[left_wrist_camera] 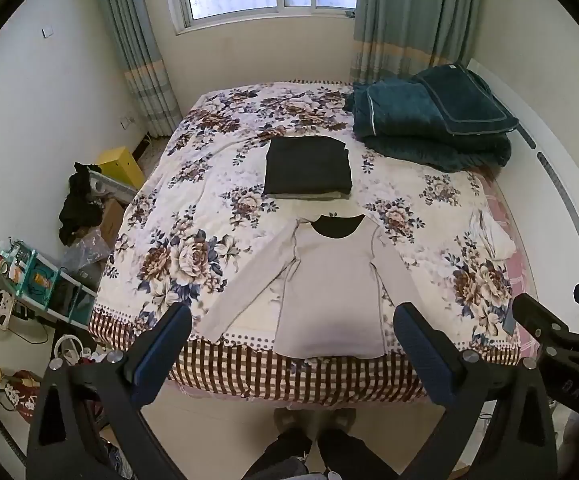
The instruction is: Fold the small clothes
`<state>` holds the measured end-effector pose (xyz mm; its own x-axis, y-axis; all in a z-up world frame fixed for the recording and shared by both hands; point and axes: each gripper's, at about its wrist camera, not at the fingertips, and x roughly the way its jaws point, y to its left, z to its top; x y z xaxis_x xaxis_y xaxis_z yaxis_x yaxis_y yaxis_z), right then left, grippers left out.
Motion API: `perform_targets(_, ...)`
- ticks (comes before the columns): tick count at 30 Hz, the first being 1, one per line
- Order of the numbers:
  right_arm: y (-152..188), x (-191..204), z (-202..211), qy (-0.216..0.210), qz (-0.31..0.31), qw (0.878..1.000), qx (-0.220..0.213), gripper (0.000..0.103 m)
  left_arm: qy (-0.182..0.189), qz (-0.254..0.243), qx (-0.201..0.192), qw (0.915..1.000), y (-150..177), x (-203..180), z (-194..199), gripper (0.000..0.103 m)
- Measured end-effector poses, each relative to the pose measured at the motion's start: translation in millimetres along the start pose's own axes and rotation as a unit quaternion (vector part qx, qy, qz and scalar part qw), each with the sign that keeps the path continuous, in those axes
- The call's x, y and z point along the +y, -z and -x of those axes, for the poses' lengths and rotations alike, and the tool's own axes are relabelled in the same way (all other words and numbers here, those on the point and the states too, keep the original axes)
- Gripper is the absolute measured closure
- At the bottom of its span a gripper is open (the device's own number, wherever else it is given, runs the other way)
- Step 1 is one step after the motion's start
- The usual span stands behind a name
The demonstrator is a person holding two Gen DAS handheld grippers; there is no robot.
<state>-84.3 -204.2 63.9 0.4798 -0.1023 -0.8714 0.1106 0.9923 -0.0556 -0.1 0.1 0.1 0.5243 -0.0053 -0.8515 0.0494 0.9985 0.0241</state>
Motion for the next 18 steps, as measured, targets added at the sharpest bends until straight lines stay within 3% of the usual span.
perform_targets(18, 0.8, 1.8, 11.0, -0.001, 0.001, 1.000, -0.004, 0.000, -0.002, -0.001, -0.009, 1.0000, 0.5, 0.2, 0.1, 0.000)
